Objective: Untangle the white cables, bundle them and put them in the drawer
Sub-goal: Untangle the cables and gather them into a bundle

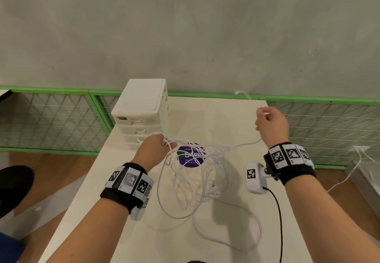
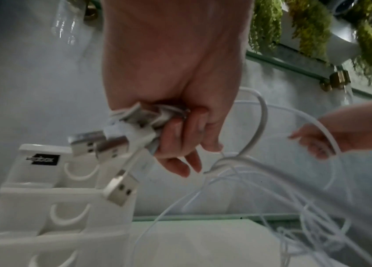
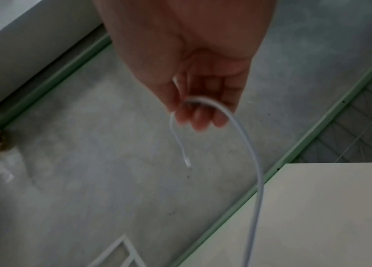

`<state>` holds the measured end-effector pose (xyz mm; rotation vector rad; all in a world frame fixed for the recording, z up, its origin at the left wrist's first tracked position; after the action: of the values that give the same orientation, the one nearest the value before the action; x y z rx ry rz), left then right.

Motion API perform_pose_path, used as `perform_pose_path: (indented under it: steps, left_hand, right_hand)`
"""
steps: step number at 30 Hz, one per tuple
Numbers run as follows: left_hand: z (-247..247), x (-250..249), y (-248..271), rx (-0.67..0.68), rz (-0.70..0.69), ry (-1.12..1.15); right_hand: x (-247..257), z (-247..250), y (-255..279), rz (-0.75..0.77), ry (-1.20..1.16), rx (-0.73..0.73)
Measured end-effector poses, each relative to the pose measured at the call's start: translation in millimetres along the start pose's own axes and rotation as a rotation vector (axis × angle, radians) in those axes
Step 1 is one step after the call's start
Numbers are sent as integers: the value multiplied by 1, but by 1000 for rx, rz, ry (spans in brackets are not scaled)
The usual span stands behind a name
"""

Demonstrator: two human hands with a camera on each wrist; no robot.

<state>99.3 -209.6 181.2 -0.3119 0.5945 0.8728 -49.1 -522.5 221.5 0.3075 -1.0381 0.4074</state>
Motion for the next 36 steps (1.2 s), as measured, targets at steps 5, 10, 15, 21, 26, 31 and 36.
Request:
perform_pose_path:
  steps: [5, 10, 15, 21, 26, 31, 36]
  left_hand:
    - [11, -44, -11, -50, -133, 56]
    - [13, -85, -15, -2, -265, 67]
    - [35, -92, -13, -60, -288, 100]
    - [57, -94, -9, -199, -312, 37]
    - [70, -76, -4, -315, -247, 67]
    - [65, -77, -9, -259, -234, 22]
    - [71, -73, -13, -274, -228, 92]
  right_hand:
    - [33, -62, 51, 305, 159, 286]
    - [70, -119, 135, 344, -154, 773]
    - [54, -132, 127, 352, 11, 700]
    - [15, -136, 96, 328, 294, 590]
    - [-2, -121, 68, 381, 618, 442]
    - [6, -98, 58, 399, 575, 248]
    - [9, -78, 54, 357, 296, 157]
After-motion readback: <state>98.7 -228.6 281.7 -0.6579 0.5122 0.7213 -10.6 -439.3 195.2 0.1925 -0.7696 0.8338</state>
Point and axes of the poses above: each hand's wrist, its own y-axis away from the middle knuckle, its own z-axis out of the back of the hand, x = y × z, the point moved 10 cm from there along -y, towards the middle knuckle, and after that the axes turned 13 degrees about -z, right-handed, at the moved point
